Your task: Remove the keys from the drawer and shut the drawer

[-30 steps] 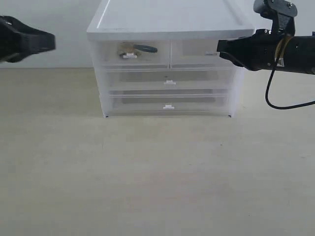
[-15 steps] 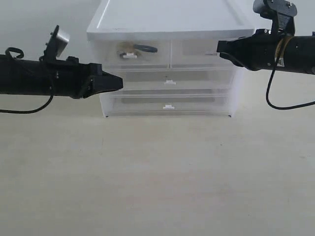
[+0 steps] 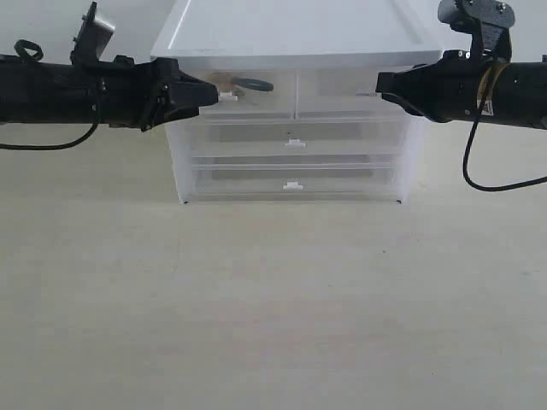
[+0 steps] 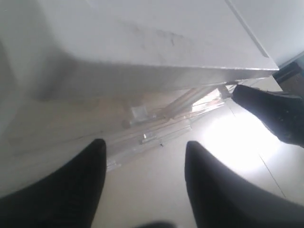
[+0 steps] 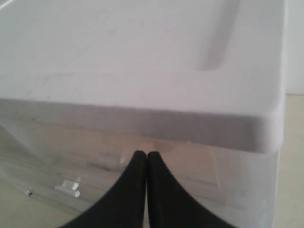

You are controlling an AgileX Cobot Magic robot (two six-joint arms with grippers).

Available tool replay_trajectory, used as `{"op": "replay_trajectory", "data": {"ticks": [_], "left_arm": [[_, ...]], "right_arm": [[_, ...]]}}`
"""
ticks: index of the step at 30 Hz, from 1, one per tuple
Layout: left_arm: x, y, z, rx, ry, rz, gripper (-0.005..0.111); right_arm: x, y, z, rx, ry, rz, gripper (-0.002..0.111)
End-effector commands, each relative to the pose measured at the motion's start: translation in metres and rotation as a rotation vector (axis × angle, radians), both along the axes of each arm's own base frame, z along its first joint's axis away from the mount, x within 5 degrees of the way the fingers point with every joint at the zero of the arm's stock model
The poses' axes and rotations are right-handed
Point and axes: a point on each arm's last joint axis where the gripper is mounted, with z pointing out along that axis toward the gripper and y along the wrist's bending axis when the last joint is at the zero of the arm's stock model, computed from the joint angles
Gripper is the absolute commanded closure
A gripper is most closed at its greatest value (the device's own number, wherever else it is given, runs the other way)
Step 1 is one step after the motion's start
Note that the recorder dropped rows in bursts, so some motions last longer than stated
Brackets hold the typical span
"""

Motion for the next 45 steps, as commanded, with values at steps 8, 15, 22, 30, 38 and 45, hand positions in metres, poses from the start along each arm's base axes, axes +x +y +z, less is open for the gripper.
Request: {"op": "replay_trajectory", "data": {"ticks": [8, 15, 22, 30, 38, 45], "left_arm": [[0.019, -0.01, -0.012, -0.091, 0.048, -0.055, 0.059], [0.026, -0.015, -0.019, -0.107, 0.065, -0.068, 0.059], [0.031, -0.017, -0.019, -0.103, 0.051, -0.072, 0.059], [0.032, -0.018, -0.015, -0.111, 0.035, -0.082, 0.059], [0.033, -0.016, -0.015, -0.106, 0.036, -0.073, 0.059], [0.034, -0.014, -0.015, -0.099, 0.032, -0.062, 0.076]], "right_arm": [[0.005, -0.004, 0.006, 0.036, -0.02, -0.042, 0.108], [0.005, -0.004, 0.006, 0.032, -0.022, -0.04, 0.108], [0.005, -0.004, 0.006, 0.021, -0.029, -0.036, 0.108], [0.005, -0.004, 0.006, 0.02, -0.029, -0.035, 0.108], [0.005, -0.004, 0.006, 0.014, -0.033, -0.033, 0.108], [0.005, -0.004, 0.006, 0.012, -0.034, -0.032, 0.108]]}}
